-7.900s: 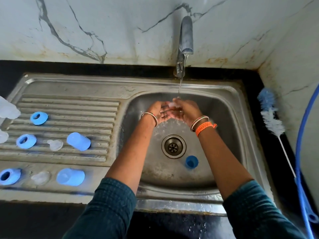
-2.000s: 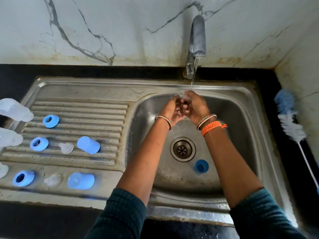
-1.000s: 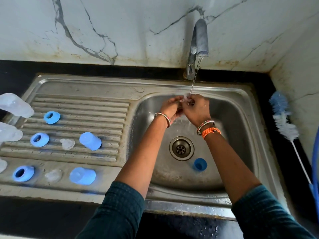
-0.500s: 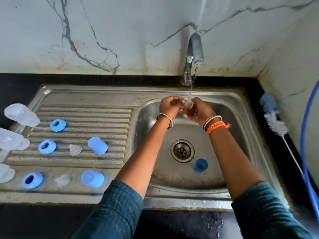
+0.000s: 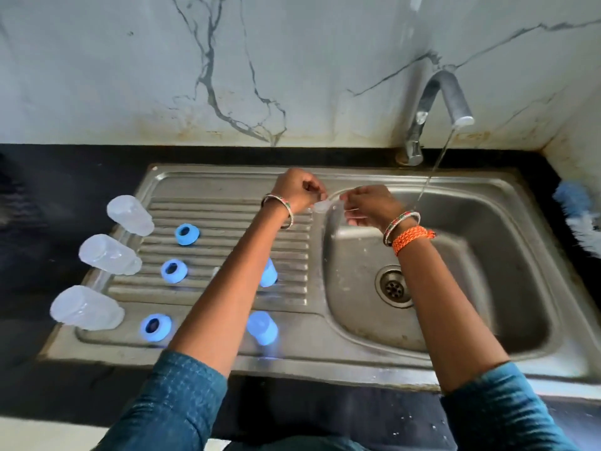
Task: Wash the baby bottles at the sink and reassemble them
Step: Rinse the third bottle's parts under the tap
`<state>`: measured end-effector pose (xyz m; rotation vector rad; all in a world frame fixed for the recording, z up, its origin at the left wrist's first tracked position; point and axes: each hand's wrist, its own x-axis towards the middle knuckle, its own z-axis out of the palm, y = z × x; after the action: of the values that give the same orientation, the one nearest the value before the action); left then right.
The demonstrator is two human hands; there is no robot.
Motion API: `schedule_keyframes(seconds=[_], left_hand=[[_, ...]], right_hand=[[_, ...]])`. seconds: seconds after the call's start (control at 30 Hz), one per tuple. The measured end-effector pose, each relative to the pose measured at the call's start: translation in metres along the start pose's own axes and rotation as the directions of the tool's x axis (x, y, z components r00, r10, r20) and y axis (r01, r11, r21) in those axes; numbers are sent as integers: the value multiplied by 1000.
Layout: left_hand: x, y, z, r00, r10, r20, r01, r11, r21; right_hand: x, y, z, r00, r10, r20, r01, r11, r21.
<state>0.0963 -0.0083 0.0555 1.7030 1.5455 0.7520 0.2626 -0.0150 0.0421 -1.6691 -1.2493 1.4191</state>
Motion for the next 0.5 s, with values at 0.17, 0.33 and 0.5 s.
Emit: schedule_keyframes(seconds=[0.17, 0.33, 0.5], left_hand=[[-22, -76, -80, 990, -137, -39, 140, 986, 90], [-33, -128, -100, 977, -213, 29, 206, 966, 157], [-38, -149, -97, 970, -244, 9, 236, 948, 213]], right_hand=[[-8, -20, 67, 985, 29, 168, -33, 999, 18], [-7, -26, 109, 983, 48, 177, -50, 999, 5], [-5, -24, 121, 987, 51, 152, -49, 999, -13]])
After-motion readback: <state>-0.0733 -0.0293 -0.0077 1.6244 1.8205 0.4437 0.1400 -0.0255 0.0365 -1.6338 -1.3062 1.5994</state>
